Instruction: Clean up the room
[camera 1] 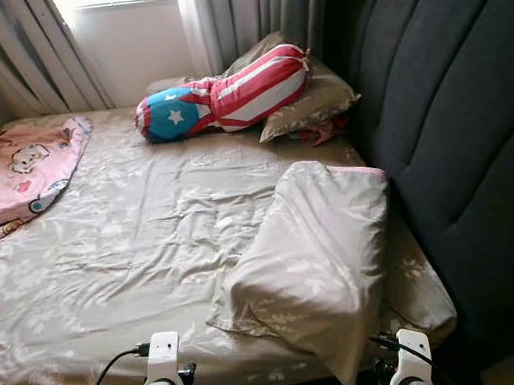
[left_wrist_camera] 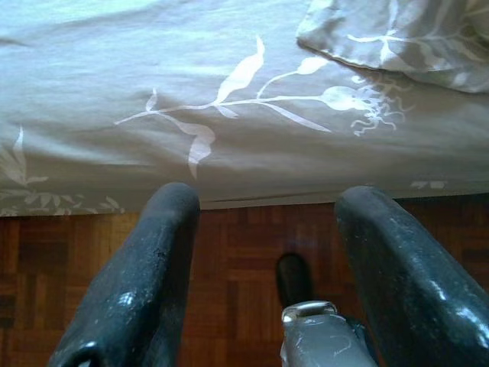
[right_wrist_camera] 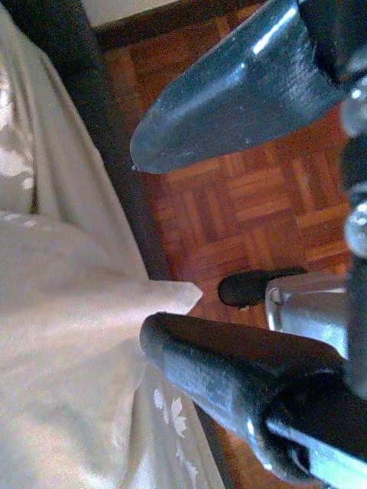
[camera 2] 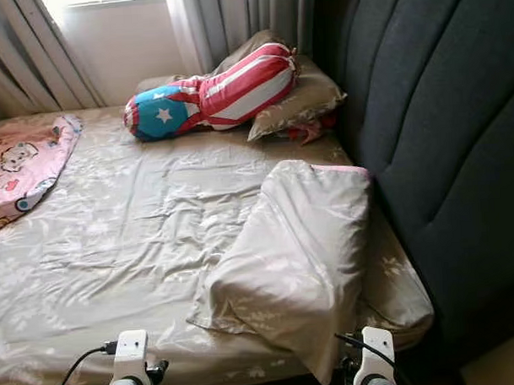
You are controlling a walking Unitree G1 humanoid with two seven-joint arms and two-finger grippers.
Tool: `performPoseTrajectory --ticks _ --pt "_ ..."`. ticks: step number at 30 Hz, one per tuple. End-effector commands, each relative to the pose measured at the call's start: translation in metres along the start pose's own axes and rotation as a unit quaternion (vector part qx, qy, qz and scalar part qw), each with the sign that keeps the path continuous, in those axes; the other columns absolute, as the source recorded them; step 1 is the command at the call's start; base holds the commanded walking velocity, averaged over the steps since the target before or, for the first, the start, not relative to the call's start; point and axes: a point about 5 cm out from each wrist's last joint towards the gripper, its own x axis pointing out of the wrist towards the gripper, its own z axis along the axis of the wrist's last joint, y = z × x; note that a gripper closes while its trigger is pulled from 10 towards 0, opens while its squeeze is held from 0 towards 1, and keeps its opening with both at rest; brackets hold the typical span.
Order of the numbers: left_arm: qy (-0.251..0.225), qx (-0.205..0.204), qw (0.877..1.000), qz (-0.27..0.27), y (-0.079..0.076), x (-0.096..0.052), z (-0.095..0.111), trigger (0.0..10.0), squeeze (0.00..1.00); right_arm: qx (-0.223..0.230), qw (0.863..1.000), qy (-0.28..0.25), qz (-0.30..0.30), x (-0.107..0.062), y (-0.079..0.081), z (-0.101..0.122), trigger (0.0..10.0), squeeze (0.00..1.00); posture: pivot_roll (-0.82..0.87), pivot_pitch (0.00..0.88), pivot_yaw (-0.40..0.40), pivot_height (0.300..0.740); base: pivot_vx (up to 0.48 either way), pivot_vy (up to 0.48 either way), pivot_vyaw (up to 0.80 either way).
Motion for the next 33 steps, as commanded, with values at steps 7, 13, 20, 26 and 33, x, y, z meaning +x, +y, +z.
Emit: performPoseTrajectory --ticks 7,13,20,26,33 --pt "0.011 0.002 1.000 0.006 0.0034 -0.0002 -0.0025 10.0 0.00 -0.018 1.000 -0.009 0.002 0.0004 0.0021 0.0031 10.0 0.00 -0.19 0.000 0.022 0.740 0.000 0.000 0.61" --pt "0.008 -0.002 1.000 0.007 0.0027 -0.0002 -0.0022 10.0 0.00 -0.008 1.000 -0.008 -0.004 0.0003 0.0010 0.0023 10.0 0.00 -0.20 0.000 0.018 0.740 0.000 0.000 0.27" --pt "0.009 -0.006 1.000 0.004 0.0027 -0.0001 -0.0021 10.0 0.00 -0.007 1.000 -0.007 -0.006 0.0004 0.0012 0.0023 10.0 0.00 -0.20 0.000 0.021 0.740 0.000 0.000 0.00" --pt "0.007 -0.007 1.000 0.001 0.0027 -0.0001 -0.0018 10.0 0.00 -0.008 1.000 -0.009 -0.012 0.0004 0.0009 0.0025 10.0 0.00 -0.20 0.000 0.022 0.740 0.000 0.000 0.00" --pt "0.007 -0.007 1.000 0.001 0.0029 -0.0001 -0.0017 10.0 0.00 -0.003 1.000 -0.003 -0.021 0.0003 0.0003 0.0011 10.0 0.00 -0.20 0.000 0.023 0.740 0.265 0.000 -0.57"
